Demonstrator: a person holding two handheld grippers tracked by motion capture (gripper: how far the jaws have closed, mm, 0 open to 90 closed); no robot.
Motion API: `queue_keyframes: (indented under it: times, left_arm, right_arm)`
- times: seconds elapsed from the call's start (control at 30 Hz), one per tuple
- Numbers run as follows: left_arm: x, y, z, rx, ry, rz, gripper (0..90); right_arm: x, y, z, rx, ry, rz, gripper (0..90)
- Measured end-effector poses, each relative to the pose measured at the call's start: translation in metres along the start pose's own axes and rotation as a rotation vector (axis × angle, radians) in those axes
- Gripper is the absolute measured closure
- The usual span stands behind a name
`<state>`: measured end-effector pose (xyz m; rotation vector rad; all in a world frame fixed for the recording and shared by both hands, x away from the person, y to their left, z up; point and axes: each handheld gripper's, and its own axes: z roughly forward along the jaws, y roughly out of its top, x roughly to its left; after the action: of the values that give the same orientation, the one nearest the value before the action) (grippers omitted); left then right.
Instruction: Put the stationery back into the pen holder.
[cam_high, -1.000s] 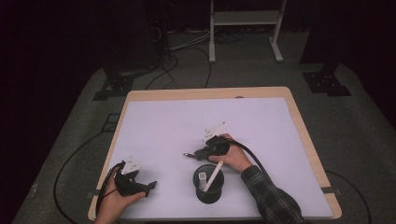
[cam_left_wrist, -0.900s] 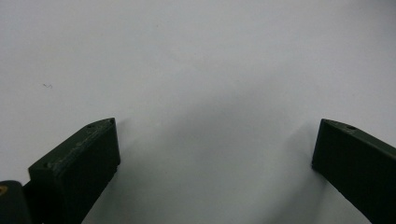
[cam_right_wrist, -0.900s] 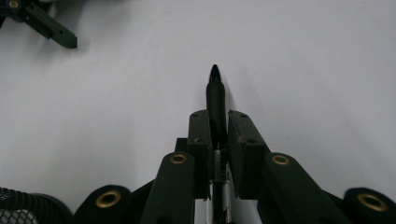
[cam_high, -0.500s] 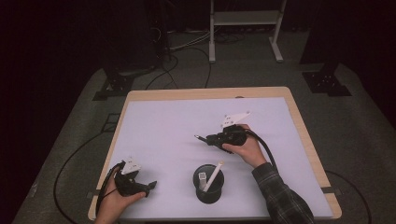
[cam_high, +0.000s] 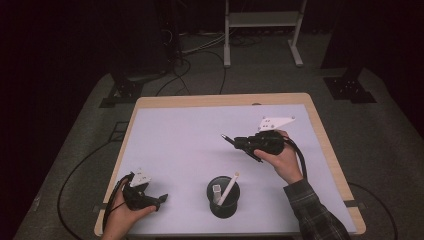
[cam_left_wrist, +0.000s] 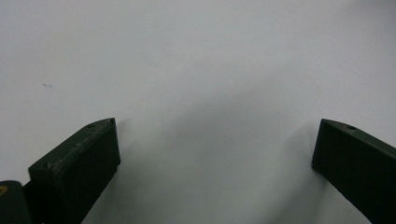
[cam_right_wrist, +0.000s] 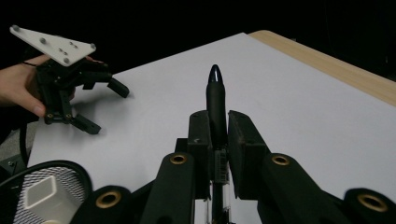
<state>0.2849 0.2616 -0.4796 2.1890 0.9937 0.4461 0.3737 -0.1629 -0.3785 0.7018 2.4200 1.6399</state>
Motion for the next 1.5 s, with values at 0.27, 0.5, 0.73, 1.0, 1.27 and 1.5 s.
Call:
queue_keyframes:
  times: [0.27, 0.5, 0.73, 1.0, 1.27, 1.5]
  left_arm:
    - [0.0, 0.0, 0.0, 0.004, -0.001, 0.0, 0.0]
    - [0.0, 0.0, 0.0, 0.001, -0.002, -0.006, 0.0]
    - [0.0, 0.0, 0.0, 0.002, -0.001, -0.002, 0.0]
    - [0.0, 0.0, 0.0, 0.001, -0.001, -0.003, 0.0]
    - [0.0, 0.0, 0.0, 0.001, -0.001, -0.003, 0.0]
    - [0.0, 0.0, 0.0, 0.002, -0.002, -0.002, 0.0]
  right_arm:
    - [0.027, 0.011, -0.017, -0.054, 0.023, 0.005, 78.8]
    - [0.053, 0.017, -0.018, -0.08, 0.068, 0.0, 78.8]
    - [0.075, 0.017, -0.004, -0.071, 0.113, -0.026, 78.8]
    - [0.092, 0.012, 0.015, -0.039, 0.141, -0.048, 78.7]
    - [0.099, 0.005, 0.027, -0.014, 0.159, -0.048, 78.6]
    - [0.102, 0.001, 0.03, -0.004, 0.169, -0.051, 78.6]
